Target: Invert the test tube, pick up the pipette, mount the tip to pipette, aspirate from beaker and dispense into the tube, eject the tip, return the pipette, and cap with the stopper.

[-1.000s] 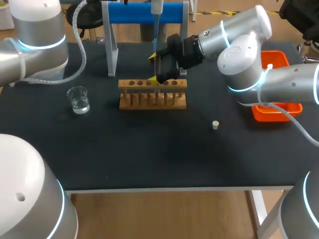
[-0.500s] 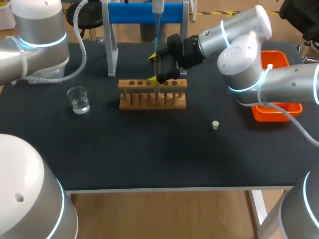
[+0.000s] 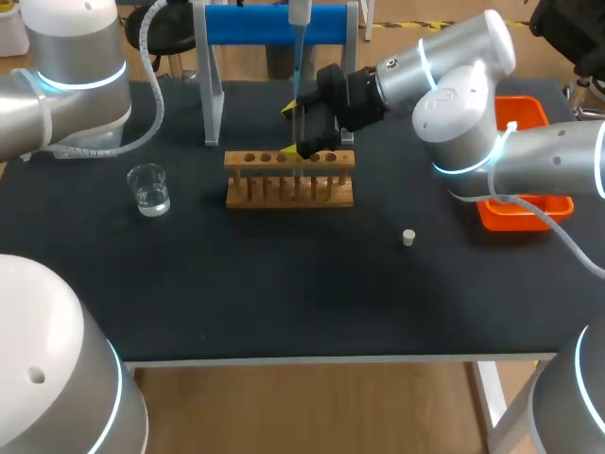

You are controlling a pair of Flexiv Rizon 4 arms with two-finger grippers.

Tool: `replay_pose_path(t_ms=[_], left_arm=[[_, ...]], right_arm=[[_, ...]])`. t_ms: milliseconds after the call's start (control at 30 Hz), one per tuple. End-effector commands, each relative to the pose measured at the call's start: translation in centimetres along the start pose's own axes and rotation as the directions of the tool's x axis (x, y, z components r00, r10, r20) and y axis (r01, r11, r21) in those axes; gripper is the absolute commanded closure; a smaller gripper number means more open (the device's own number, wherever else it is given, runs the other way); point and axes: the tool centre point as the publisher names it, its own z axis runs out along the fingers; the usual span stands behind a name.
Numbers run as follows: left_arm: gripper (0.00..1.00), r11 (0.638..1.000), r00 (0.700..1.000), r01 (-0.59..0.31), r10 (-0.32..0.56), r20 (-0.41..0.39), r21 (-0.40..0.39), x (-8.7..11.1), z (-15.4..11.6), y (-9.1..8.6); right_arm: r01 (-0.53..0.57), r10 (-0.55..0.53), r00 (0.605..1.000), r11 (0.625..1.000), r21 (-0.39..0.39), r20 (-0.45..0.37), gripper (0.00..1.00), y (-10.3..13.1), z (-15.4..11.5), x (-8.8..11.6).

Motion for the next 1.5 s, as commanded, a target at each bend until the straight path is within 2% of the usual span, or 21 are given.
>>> replay_pose_path(t_ms=[33, 1500], left_arm=[[1.0, 1.0, 1.0, 0.0, 0.0, -0.003, 0.001, -0.1, -0.03, -0.01], [1.0, 1.0, 1.0, 0.0, 0.0, -0.003, 0.001, -0.1, -0.03, -0.01]], right_arm=[[0.0, 0.0, 1.0, 1.0, 0.002, -0.002, 0.0, 0.04, -0.12, 0.01], [-0.015, 0.015, 1.0, 1.0, 0.019, -0.001, 0.0, 0.16, -0.37, 0.36]])
